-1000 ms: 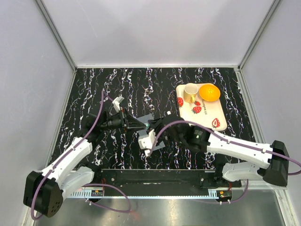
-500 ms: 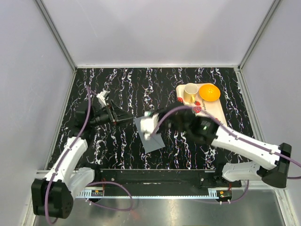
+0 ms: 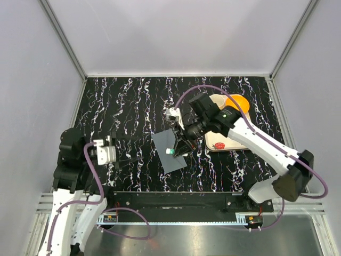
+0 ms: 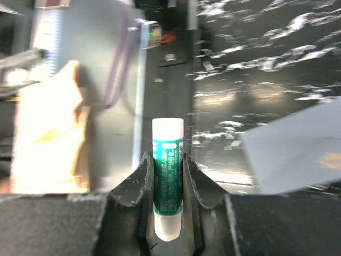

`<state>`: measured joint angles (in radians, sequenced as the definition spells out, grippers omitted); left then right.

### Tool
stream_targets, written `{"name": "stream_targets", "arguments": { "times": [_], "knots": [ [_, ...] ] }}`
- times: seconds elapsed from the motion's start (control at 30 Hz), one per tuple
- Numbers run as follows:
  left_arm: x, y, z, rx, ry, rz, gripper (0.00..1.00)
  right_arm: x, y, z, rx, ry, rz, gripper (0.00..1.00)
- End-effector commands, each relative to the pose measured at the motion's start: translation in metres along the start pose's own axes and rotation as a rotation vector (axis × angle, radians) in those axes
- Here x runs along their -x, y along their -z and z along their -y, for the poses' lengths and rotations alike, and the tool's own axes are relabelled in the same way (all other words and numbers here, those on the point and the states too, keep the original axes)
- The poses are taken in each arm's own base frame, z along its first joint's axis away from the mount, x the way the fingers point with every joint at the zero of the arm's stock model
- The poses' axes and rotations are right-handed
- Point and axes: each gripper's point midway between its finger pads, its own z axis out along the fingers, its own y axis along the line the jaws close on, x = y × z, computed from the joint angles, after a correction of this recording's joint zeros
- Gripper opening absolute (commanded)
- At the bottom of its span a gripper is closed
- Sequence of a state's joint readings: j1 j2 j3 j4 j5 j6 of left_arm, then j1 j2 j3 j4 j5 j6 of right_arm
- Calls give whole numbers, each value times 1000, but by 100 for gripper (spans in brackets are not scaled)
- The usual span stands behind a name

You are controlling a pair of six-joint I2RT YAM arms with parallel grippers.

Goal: Place the letter into the envelope and seal it

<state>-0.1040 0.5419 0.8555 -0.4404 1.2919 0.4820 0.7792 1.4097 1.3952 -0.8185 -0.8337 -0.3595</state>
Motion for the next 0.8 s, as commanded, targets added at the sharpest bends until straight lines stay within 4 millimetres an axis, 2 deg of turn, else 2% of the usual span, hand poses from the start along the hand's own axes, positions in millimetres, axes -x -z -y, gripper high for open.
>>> {"name": "stream_targets", "arguments": {
  "times": [0.0, 0.07, 0.1, 0.17, 0.2, 0.43, 0.57, 0.7, 0.77],
  "knots": [
    [-2, -16, 26, -184, -299, 84, 66, 21, 6, -66, 399, -292, 50, 0],
    [2, -21, 26, -202, -354, 88, 64, 25, 3, -66, 428, -325, 56, 0],
    [7, -26, 36, -246, -372, 113, 64, 26, 4, -69, 456, -341, 58, 0],
    [10, -33, 36, -264, -404, 115, 63, 32, 3, -70, 487, -381, 61, 0],
    [15, -37, 45, -302, -413, 136, 63, 34, 3, -70, 502, -386, 65, 0],
    [24, -52, 48, -334, -525, 153, 57, 39, 0, -75, 532, -373, 61, 0],
    [31, -57, 44, -292, -574, 160, 57, 35, -4, -79, 548, -381, 48, 0],
    [32, -62, 51, -318, -584, 175, 55, 39, -4, -83, 565, -376, 47, 0],
    [32, -63, 53, -325, -591, 175, 50, 40, -4, -84, 569, -378, 47, 0]
  ]
}}
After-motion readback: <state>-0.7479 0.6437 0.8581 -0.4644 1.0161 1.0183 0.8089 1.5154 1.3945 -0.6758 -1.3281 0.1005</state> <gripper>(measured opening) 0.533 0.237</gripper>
